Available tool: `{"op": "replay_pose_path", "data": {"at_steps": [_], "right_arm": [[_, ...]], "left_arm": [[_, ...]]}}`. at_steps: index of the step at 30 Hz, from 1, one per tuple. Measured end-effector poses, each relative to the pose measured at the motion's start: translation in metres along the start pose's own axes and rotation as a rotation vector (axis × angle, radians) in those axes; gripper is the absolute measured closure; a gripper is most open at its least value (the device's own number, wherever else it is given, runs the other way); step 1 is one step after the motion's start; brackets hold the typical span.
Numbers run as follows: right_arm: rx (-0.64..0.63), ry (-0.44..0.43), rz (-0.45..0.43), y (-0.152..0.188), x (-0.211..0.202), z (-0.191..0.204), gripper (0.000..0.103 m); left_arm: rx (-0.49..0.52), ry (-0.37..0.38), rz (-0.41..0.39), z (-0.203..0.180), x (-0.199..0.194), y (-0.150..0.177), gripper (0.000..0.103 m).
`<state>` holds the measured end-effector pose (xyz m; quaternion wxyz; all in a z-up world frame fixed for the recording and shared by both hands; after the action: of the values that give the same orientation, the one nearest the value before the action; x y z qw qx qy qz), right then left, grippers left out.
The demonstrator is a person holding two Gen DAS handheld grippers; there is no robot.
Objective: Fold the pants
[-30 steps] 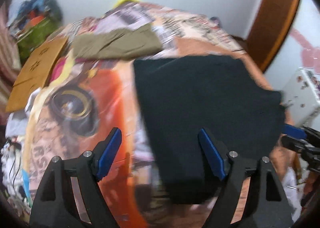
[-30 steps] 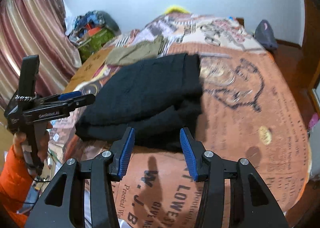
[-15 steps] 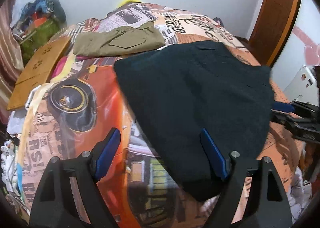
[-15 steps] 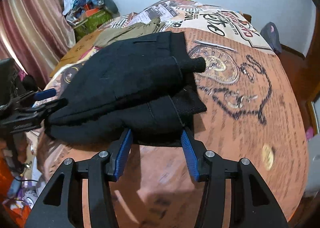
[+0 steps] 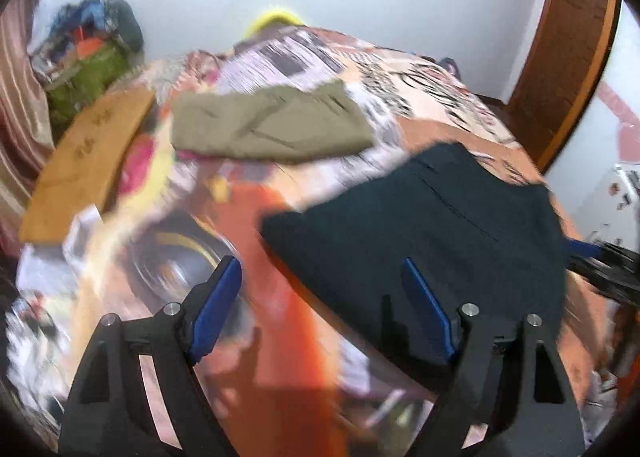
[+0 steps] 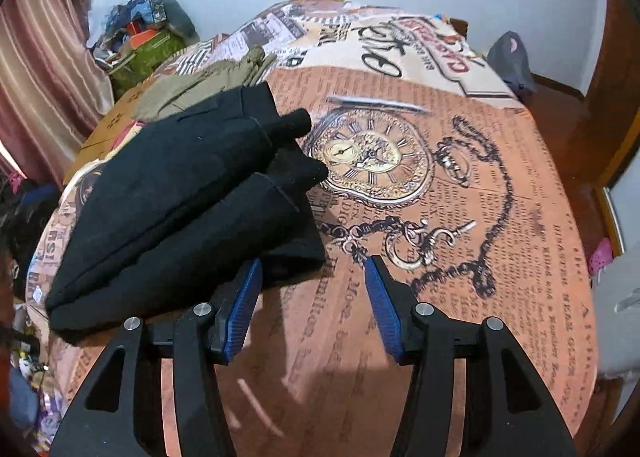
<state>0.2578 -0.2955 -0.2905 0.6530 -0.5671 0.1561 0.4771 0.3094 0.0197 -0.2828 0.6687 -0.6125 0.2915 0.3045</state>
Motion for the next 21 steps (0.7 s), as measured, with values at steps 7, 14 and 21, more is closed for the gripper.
{"op": "replay_pose_path", "data": {"at_steps": [7,14,21], "right_arm": [[0.028,-0.03,-0.067,0.006,-0.031,0.033,0.052],[0.054,-0.138,-0.035,0.017,0.001,0.078,0.052],[-0.02,-0.139,0.069,0.017,0.042,0.08,0.05]], "left_arm": [[0.069,-0.04,0.072,0.024,0.078,-0.042,0.021],[0.118,-0.05,0.192,0.029,0.133,-0.034,0.021],[0.157,-0.003,0.194,0.02,0.126,-0.017,0.021]]}}
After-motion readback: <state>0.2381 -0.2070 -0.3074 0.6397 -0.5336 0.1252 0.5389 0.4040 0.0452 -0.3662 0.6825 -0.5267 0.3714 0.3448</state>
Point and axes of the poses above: each gripper's, at about its wrist camera, not at the fingertips, and x roughly the way its jaws point, z to its left, y to its underside, the point moved 4 cm from there along x, roughly the way its jaws point, and after that the axes turned 9 degrees about -y, right-handed, at the moved point
